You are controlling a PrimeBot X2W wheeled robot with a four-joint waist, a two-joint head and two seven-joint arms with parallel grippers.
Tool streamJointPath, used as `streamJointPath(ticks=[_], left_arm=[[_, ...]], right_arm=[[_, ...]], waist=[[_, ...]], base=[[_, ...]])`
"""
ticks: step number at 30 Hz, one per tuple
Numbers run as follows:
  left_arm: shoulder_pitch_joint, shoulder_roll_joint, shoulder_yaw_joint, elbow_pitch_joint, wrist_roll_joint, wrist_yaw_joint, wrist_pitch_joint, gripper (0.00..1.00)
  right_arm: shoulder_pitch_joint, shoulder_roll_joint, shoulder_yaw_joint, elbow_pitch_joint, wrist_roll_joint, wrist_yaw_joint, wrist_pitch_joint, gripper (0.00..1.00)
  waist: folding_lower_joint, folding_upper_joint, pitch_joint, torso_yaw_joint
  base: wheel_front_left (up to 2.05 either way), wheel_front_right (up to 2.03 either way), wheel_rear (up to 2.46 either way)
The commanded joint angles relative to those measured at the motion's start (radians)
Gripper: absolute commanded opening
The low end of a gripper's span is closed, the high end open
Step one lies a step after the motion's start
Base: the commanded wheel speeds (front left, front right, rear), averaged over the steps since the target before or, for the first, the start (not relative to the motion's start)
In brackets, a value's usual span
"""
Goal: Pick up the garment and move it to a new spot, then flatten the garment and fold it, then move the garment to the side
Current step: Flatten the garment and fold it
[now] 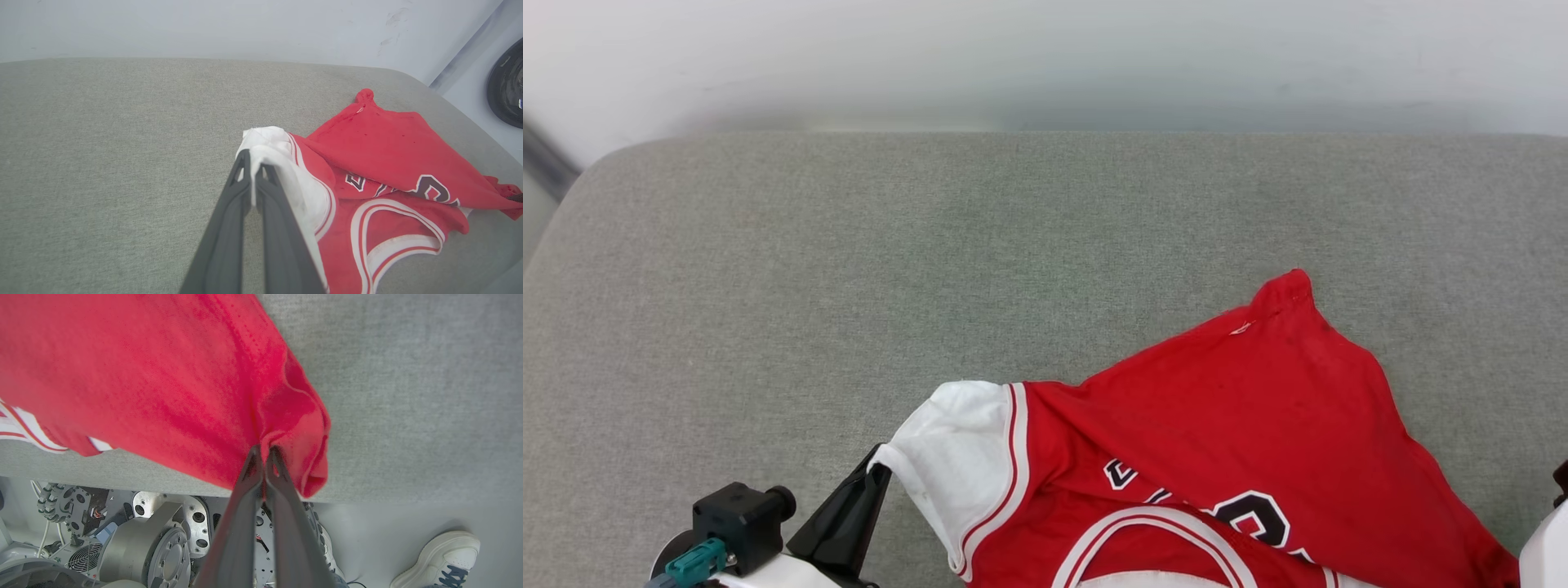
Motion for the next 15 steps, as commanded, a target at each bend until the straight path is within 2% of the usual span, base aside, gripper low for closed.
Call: streamJointPath(ticks=[1, 2, 3, 10, 15], left_arm=[[0.006, -0.001, 0.000, 0.001, -0.003, -0.003, -0.007, 0.00], [0.006, 0.000, 0.000, 0.001, -0.003, -0.004, -0.008, 0.00], [0.005, 0.001, 0.000, 0.000, -0.003, -0.005, -0.008, 0.00], [-0.011, 0.013, 0.002, -0.020, 0.004, -0.004, 0.003, 0.00], [-0.027, 0.013, -0.003, -0.043, 0.014, -0.003, 0.006, 0.00]], right_arm=[[0.011, 0.003, 0.002, 0.002, 0.002, 0.000, -0.006, 0.00], [0.009, 0.004, 0.005, 0.000, 0.007, 0.000, -0.014, 0.15], [0.001, 0.002, 0.005, -0.002, 0.010, 0.000, -0.022, 1.00], [-0.077, -0.044, 0.024, -0.049, 0.049, 0.000, -0.029, 1.00], [-0.190, -0.061, 0.033, -0.109, 0.077, 0.000, -0.007, 1.00]], waist=[[0.0002, 0.0000, -0.001, -0.001], [0.0002, 0.0000, -0.001, -0.002], [0.0002, 0.0000, 0.000, -0.002], [0.0002, 0.0000, 0.009, 0.012], [0.0002, 0.0000, 0.036, 0.035]], base=[[0.00, 0.00, 0.00], [0.00, 0.00, 0.00], [0.00, 0.00, 0.00], [0.00, 0.00, 0.00], [0.00, 0.00, 0.00]])
